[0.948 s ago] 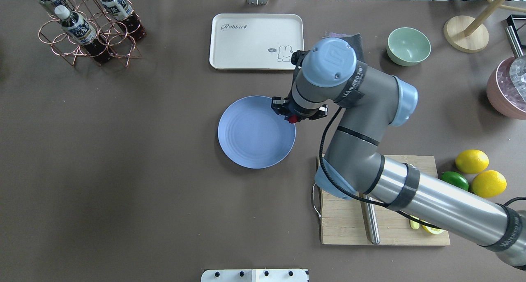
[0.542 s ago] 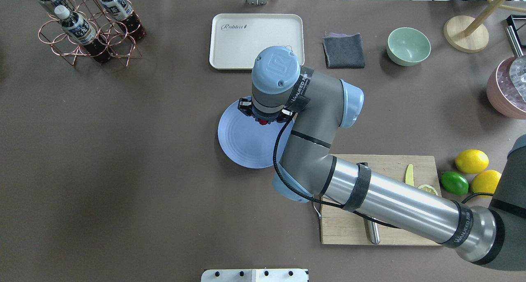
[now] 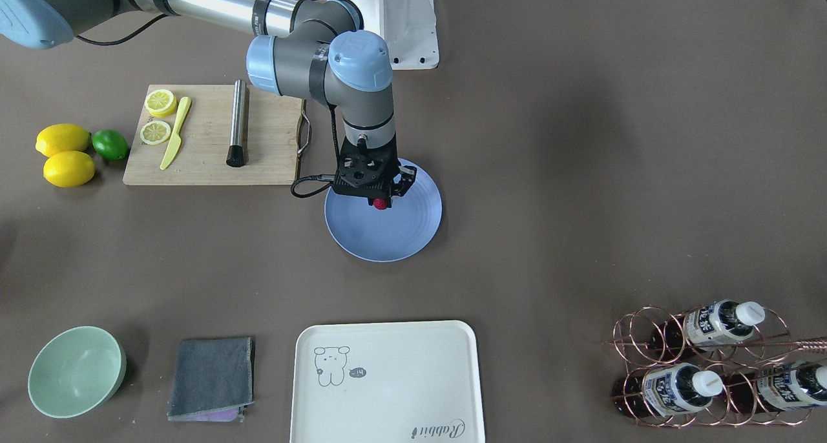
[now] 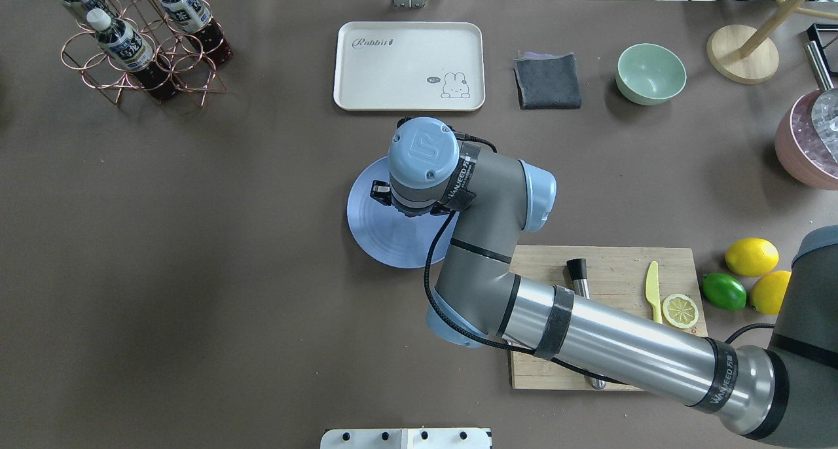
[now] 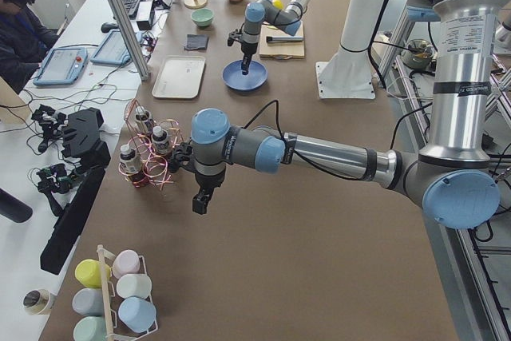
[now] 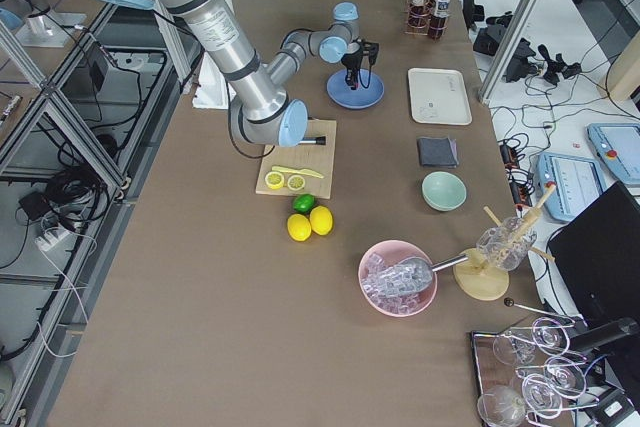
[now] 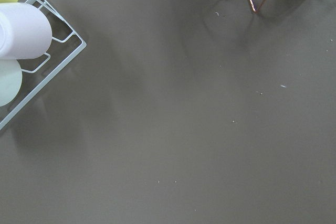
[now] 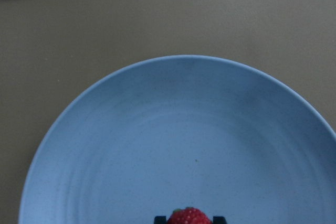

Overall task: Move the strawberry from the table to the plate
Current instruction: 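Carry the strawberry with the right gripper over the blue plate, then lower the strawberry onto the plate and open the right gripper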

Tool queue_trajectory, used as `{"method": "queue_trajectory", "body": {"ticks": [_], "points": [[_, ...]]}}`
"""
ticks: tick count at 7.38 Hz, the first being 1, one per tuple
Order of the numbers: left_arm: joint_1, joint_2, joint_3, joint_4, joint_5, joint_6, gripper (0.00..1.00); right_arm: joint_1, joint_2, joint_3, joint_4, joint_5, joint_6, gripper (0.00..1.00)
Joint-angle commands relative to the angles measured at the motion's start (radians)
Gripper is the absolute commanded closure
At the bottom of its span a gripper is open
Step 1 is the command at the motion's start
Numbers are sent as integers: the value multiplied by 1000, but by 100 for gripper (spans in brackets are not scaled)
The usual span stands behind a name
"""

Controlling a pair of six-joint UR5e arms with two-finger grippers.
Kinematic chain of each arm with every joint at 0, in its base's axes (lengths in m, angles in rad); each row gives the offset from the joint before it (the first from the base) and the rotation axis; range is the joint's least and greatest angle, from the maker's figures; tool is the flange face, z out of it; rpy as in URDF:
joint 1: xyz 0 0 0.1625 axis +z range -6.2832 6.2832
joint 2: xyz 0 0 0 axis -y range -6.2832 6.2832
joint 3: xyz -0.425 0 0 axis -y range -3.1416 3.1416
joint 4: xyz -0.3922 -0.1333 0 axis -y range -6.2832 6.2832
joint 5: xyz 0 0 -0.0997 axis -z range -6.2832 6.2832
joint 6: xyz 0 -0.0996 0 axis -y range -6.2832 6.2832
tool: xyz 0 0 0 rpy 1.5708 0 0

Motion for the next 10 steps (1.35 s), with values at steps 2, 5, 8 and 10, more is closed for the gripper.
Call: {"method": "queue_trajectory", "body": {"ticks": [2,5,8,10], "points": [[0,0,0,0,0,0,2,-7,-2,-12,12,-7,1,100],[0,0,1,0,0,0,2,-7,-10,-12,34,-7,-1,1],[0,0,3,-2,-2,0,2,2,-5,-2,40,-1,-7,0],[-5,0,3,3,0,3,2,54,-11,44,23,40,-12,0]]}}
